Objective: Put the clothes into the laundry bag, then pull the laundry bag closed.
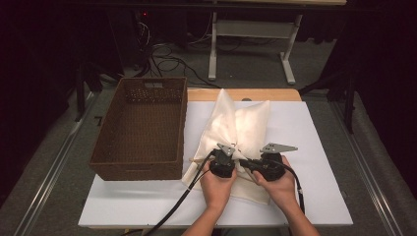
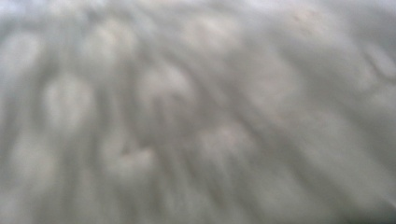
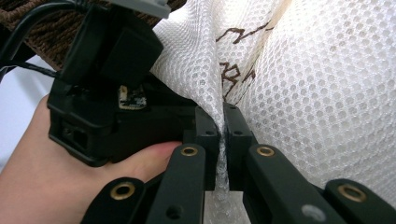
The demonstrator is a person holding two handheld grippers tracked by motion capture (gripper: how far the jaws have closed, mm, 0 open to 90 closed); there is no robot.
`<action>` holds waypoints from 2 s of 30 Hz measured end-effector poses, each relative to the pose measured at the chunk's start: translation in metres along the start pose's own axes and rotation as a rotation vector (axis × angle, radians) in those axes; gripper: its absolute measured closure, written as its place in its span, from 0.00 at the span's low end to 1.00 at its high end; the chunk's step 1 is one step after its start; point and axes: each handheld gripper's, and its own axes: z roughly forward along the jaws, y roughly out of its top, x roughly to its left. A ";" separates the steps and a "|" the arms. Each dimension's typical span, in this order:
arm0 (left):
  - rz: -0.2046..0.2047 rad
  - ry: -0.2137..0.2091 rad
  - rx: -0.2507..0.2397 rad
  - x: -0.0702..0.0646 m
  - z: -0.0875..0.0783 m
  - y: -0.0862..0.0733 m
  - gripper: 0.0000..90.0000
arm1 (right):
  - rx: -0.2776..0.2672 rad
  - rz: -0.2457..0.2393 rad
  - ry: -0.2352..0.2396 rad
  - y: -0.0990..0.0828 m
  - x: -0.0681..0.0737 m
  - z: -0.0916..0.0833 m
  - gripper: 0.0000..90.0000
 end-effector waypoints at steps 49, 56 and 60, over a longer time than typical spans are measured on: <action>0.154 -0.224 -0.009 0.063 -0.131 -0.071 1.00 | -0.137 -0.180 0.071 -0.003 0.038 -0.035 0.39; 0.015 -0.103 -0.034 0.097 -0.129 -0.077 0.64 | -0.112 -0.198 0.040 -0.005 0.053 -0.028 0.43; -0.023 -0.102 -0.005 0.107 -0.124 -0.079 0.58 | -0.084 -0.200 0.046 -0.006 0.058 -0.018 0.46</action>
